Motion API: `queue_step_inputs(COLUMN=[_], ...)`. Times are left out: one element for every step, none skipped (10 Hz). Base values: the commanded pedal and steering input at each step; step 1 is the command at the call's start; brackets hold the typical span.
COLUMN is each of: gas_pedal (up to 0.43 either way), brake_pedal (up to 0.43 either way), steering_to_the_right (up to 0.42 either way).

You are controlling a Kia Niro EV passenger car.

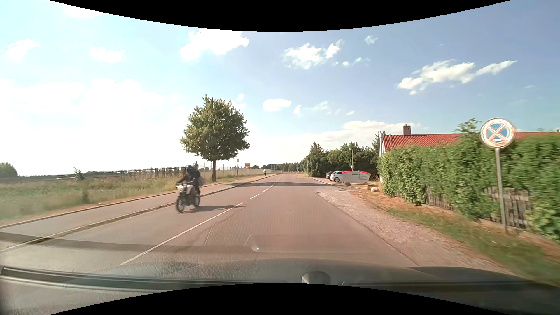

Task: Follow the waypoints while adhering to traffic rules and regulations

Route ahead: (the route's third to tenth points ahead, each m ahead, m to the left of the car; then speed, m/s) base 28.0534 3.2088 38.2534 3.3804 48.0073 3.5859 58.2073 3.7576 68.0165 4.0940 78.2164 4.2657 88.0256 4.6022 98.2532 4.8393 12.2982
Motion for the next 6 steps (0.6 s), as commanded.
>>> queue_step_inputs(gas_pedal=[0.240,0.240,0.240,0.240,0.240,0.240], brake_pedal=[0.006,0.006,0.006,0.006,0.006,0.006], steering_to_the_right=[-0.015,-0.014,-0.011,-0.010,-0.008,-0.006])
